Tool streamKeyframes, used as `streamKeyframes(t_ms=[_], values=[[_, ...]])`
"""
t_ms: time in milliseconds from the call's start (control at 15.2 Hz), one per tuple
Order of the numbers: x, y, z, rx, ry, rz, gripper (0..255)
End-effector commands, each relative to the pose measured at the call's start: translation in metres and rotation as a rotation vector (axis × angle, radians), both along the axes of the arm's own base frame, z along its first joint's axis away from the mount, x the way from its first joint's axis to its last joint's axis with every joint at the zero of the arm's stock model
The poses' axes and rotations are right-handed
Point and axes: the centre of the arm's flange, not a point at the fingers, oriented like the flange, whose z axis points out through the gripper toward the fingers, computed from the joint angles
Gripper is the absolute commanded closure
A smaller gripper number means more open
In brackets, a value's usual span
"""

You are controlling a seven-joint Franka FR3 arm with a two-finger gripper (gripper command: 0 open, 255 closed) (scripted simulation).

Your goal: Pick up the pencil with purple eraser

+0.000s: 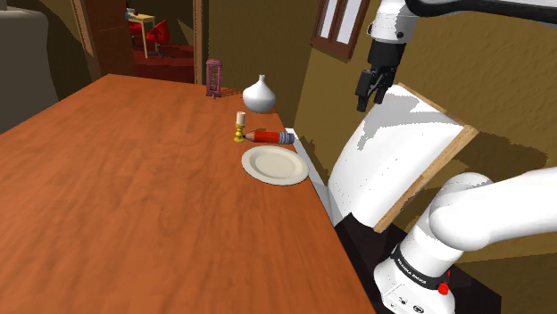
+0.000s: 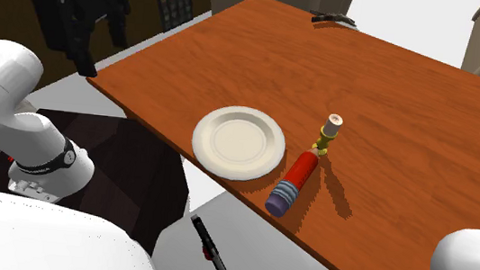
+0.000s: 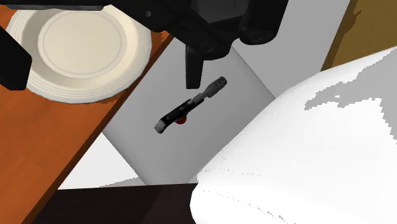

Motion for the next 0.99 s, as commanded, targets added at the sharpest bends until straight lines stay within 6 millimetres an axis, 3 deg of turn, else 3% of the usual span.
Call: streamKeyframes(t_ms=[0,462,924], values=[[0.000,0.000,0.000,0.000,0.000,0.000,0],[0.066,-0.025,-0.052,-0.005,-0.010,0.194,0],[0.137,-0.037,-0.102,-0.009,-0.019,0.388,0]])
